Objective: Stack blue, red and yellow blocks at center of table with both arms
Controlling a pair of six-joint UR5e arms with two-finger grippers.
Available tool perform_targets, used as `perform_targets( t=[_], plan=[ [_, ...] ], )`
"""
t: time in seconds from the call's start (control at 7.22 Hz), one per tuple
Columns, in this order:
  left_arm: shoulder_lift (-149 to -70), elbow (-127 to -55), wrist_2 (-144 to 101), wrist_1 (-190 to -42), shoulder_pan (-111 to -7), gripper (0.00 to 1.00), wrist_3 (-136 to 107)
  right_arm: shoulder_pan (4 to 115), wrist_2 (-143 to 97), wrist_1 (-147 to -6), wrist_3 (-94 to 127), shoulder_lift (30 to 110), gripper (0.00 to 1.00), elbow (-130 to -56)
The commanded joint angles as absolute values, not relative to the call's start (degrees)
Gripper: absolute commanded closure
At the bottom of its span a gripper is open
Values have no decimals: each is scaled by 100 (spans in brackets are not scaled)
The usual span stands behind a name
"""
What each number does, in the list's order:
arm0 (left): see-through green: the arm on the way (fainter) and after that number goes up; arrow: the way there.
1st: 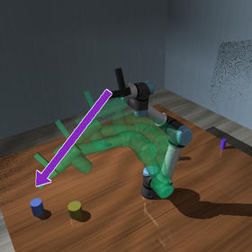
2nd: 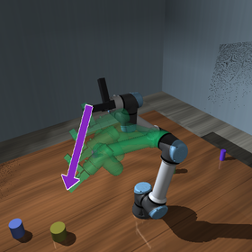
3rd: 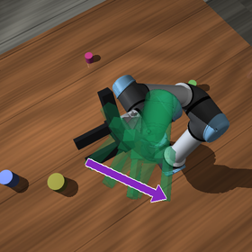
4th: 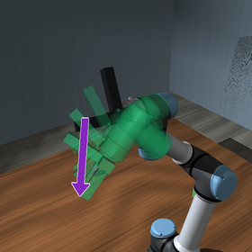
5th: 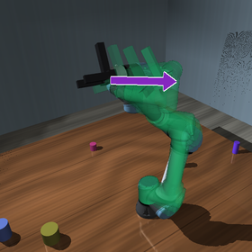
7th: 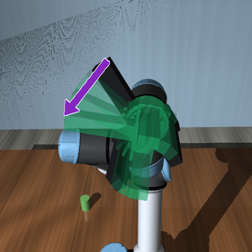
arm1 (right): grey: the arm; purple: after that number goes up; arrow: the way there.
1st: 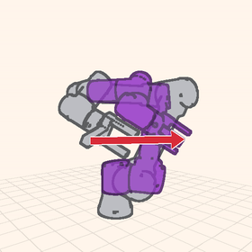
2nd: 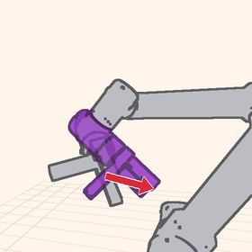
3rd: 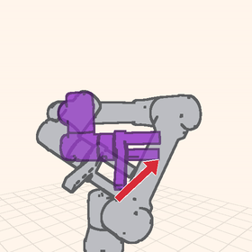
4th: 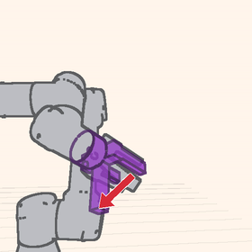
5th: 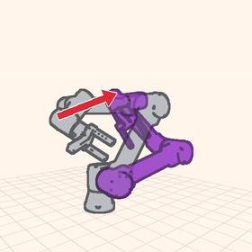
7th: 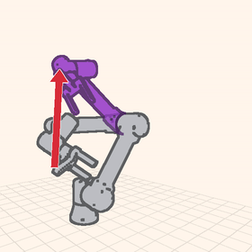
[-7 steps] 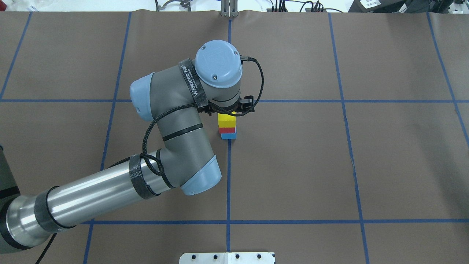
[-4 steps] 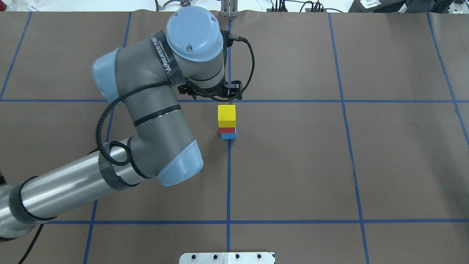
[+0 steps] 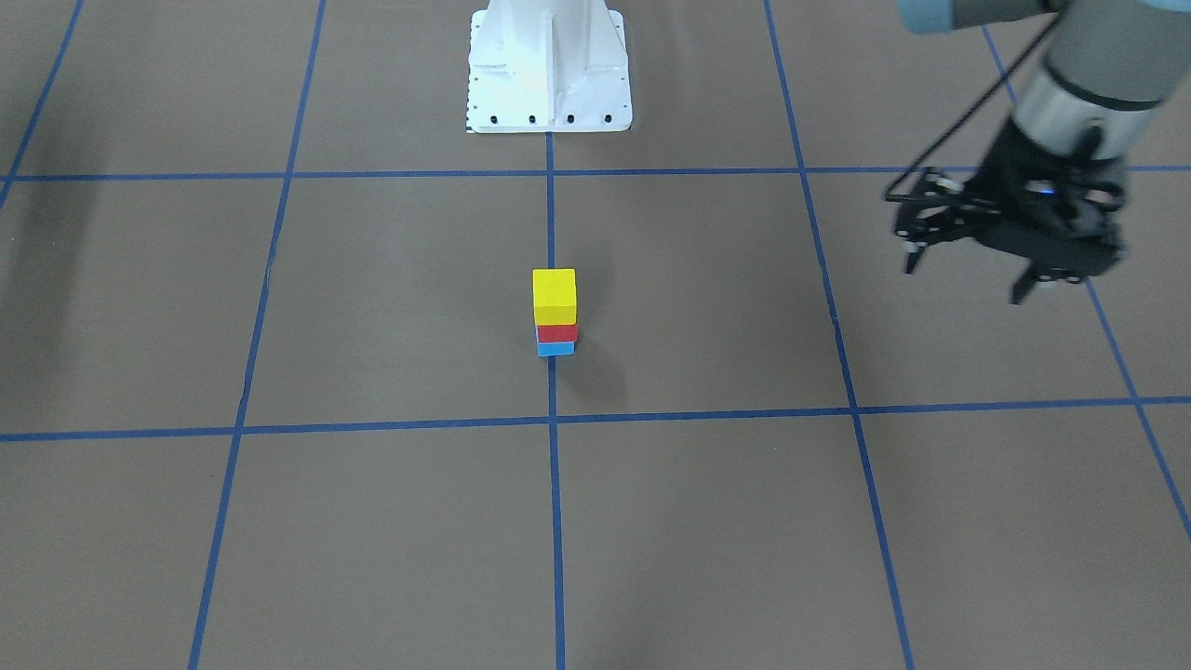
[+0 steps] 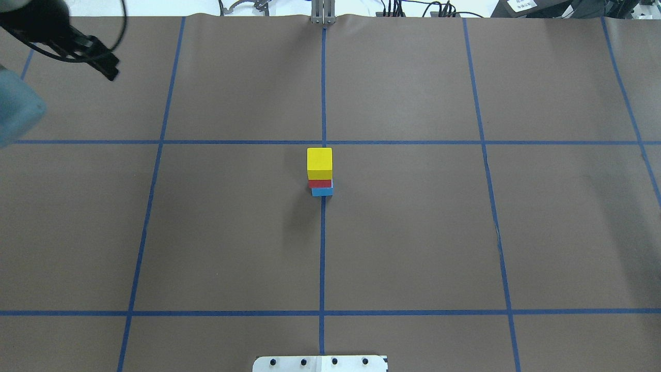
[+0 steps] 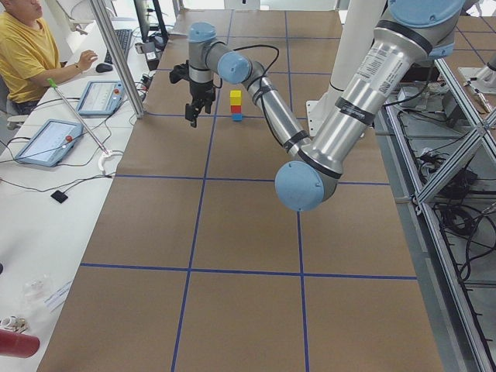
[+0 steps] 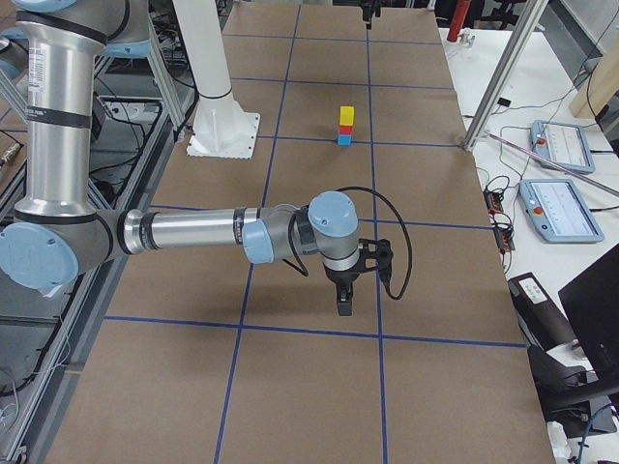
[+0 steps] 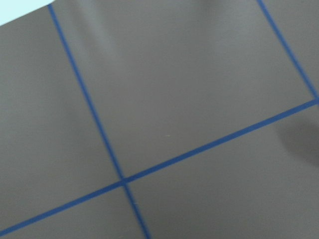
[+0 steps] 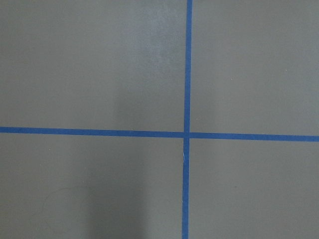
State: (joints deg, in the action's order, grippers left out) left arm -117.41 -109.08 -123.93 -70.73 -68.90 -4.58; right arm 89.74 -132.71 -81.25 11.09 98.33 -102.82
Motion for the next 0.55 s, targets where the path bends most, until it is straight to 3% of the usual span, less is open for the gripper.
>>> perform_targets(
  t=[0.0, 0.14, 0.42],
  plan=[
    [-11024, -9824, -12839, -7154, -8405, 0, 2266, 9035, -13219, -8165, 1090, 9949, 0, -10275],
    [-10482, -9469, -12876, -7389, -8716, 0, 2607, 9035, -13210, -8165, 1081, 9949, 0, -10266],
    [-9497, -9509, -13033, -8205, -9181, 0, 2201, 9035, -13192, -8174, 1081, 9958, 0, -10222]
  ],
)
